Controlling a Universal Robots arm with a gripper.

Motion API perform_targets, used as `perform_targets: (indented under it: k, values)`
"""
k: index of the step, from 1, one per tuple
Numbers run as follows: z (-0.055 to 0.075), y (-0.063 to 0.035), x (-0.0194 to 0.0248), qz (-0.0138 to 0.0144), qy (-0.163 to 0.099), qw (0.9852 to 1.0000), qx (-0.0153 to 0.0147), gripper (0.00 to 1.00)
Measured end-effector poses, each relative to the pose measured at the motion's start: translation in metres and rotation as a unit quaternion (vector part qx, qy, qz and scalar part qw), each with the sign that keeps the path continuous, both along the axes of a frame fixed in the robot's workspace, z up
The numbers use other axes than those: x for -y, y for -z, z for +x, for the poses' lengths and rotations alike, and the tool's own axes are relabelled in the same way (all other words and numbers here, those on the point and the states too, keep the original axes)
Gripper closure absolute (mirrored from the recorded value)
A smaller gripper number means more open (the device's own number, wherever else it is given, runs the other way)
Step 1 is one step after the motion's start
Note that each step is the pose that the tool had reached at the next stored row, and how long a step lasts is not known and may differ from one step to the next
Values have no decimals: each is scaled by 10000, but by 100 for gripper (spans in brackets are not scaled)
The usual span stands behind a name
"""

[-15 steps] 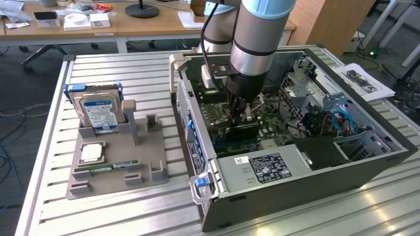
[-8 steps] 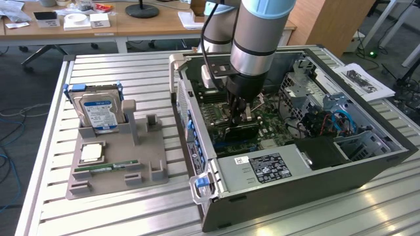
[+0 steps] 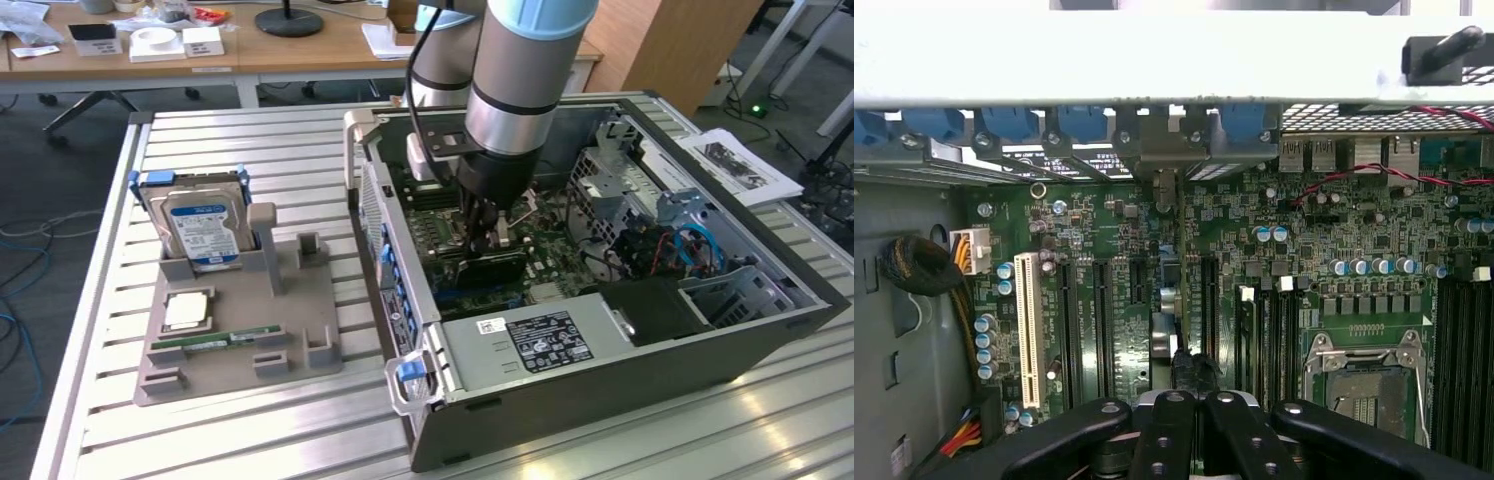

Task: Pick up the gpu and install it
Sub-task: 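Press down on the gpu until it lock into place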

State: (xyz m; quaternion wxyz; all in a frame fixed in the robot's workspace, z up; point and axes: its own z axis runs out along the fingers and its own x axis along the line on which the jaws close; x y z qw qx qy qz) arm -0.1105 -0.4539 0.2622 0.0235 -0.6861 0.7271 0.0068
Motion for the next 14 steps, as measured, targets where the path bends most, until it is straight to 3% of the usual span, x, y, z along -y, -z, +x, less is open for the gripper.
perform_targets:
  k: [14]
  values:
    - [-41,10,-1,0,1,10000,7,89]
